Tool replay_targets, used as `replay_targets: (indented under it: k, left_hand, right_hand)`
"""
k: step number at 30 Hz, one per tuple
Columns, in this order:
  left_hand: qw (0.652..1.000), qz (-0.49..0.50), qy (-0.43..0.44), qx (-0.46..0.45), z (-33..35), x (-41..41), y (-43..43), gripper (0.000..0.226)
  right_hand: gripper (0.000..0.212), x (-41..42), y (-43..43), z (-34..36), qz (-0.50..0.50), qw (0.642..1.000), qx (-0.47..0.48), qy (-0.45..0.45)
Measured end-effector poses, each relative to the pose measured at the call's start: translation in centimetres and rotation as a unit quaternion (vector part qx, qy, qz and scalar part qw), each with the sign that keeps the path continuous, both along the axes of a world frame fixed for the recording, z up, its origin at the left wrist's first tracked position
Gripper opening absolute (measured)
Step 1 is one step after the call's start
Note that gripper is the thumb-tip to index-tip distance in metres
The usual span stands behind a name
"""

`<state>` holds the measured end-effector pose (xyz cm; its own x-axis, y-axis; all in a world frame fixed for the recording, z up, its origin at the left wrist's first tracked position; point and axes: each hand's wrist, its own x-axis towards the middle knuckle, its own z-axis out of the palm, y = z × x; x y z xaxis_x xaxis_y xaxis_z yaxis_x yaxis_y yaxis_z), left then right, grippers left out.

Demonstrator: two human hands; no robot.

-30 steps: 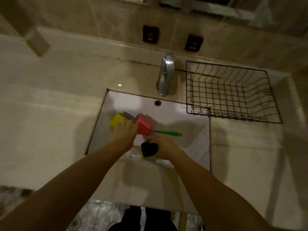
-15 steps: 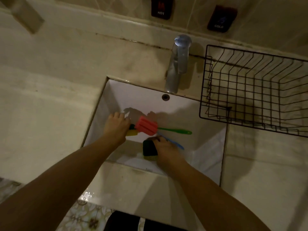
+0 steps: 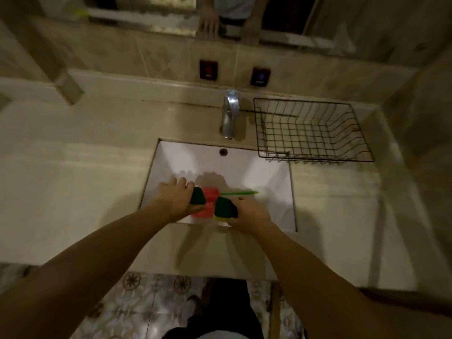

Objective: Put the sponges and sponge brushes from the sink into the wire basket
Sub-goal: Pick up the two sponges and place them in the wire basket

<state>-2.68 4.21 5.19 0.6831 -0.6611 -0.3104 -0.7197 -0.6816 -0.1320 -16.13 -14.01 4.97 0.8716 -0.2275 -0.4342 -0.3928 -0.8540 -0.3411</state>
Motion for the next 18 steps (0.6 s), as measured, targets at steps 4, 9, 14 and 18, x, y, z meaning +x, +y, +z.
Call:
replay_targets:
  k: [4, 9, 14, 18]
  left_hand:
    - [0.998, -0.054, -0.027, -0.036, 3.5, -0.8, -1.7, 0.076]
    - [0.984, -0.136, -0.064, -0.091, 7.1, -0.7, -6.1, 0.074]
    - [0.973, -0.180, -0.059, -0.132, 8.3, 0.2, -11.7, 0.072]
    - [0.972, -0.175, -0.059, -0.144, 8.2, 1.4, -16.7, 0.074]
  right_hand:
    - [0.050, -2.2, -0.9, 4.5, -0.022, 0.997, -0.046, -0.051]
    - [0.048, -3.4, -5.3, 9.2, -0.043, 0.988, -0.127, -0.070]
    - [0.058, -2.9, -11.1, 10.8, -0.075, 0.982, -0.151, -0.084]
    - [0.064, -0.7, -17.4, 10.8, -0.090, 0.976, -0.173, -0.098]
